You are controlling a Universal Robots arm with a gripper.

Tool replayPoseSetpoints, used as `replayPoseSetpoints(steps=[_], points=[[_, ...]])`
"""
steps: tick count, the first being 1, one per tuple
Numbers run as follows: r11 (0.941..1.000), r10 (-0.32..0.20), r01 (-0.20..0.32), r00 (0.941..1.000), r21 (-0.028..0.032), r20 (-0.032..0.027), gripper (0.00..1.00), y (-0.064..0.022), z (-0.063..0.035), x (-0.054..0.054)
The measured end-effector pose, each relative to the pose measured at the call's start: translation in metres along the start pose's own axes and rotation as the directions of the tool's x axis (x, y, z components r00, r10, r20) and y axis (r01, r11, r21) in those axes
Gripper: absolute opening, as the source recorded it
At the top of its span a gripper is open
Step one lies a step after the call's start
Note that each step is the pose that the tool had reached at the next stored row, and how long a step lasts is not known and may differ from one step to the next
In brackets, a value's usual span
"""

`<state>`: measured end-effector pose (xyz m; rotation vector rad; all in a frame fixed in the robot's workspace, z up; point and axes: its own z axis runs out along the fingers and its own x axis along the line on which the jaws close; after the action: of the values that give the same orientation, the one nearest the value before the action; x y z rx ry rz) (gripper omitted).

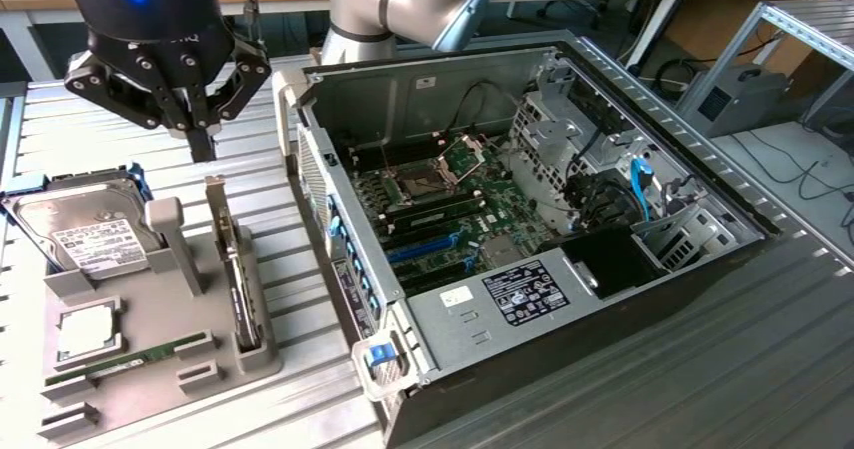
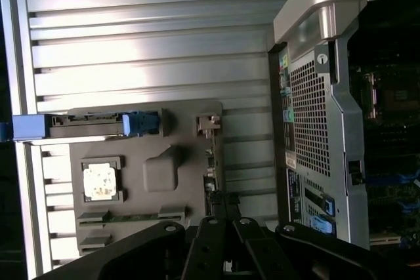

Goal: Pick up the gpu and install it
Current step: 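Reach for the gpu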

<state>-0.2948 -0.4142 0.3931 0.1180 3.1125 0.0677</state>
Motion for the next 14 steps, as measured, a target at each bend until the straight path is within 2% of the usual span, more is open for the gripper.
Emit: replayPoseSetpoints(steps=[3,6,14], points=[[1.0000,0.000,0.000,1.0000,0.0001,-0.0001,0.11,-0.0051,-0.0003,0.000],[1.0000,0.000,0.000,1.0000,0.0000,0.0000,0.11,-0.0184,-0.0008,0.002],[1.0000,0.000,0.000,1.0000,0.0001,0.0000,0.11,-0.0339,-0.0014,0.004]])
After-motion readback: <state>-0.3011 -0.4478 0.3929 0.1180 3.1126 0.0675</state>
